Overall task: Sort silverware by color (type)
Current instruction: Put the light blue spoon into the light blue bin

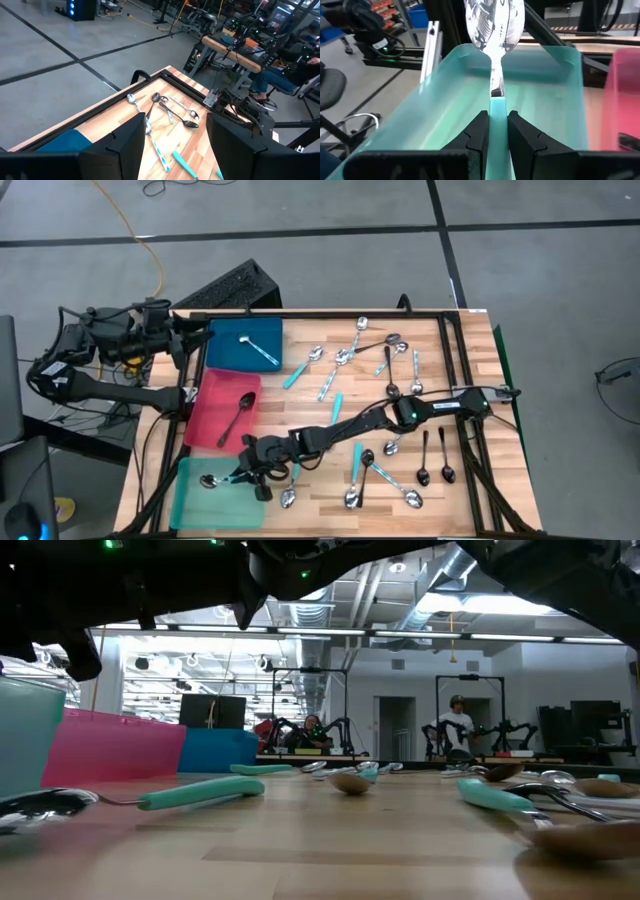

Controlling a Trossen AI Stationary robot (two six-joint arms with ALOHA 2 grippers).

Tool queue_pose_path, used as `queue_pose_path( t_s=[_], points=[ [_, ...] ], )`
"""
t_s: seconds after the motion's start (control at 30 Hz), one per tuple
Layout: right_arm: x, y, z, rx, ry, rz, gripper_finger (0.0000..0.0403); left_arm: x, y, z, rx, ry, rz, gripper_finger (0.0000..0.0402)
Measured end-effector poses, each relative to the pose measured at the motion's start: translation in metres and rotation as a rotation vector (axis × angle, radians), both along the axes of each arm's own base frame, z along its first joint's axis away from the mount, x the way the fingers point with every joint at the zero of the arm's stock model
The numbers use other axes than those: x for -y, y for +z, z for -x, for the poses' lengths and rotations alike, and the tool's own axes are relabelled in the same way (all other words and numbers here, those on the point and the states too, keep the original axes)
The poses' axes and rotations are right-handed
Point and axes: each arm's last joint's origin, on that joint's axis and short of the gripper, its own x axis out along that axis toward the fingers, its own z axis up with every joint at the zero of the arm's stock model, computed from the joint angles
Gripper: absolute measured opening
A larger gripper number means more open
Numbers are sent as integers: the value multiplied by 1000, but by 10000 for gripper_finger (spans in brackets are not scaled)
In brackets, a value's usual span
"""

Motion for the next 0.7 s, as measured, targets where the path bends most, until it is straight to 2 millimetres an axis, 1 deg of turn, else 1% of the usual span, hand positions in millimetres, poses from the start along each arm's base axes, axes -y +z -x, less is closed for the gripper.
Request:
queue_pose_path(
  t_s=[0.3, 0.57, 0.7],
  points=[
    [8, -5, -1, -29, -21, 64, 79, 0, -1, 0, -19, 2, -7, 195],
    [21, -4, -4, -22, -38, 78, 79, 0, -5, 2, -64, 19, -8, 195],
    [22, -6, -3, -39, -35, 96, 79, 0, -6, 2, -71, 21, -8, 195]
  ],
)
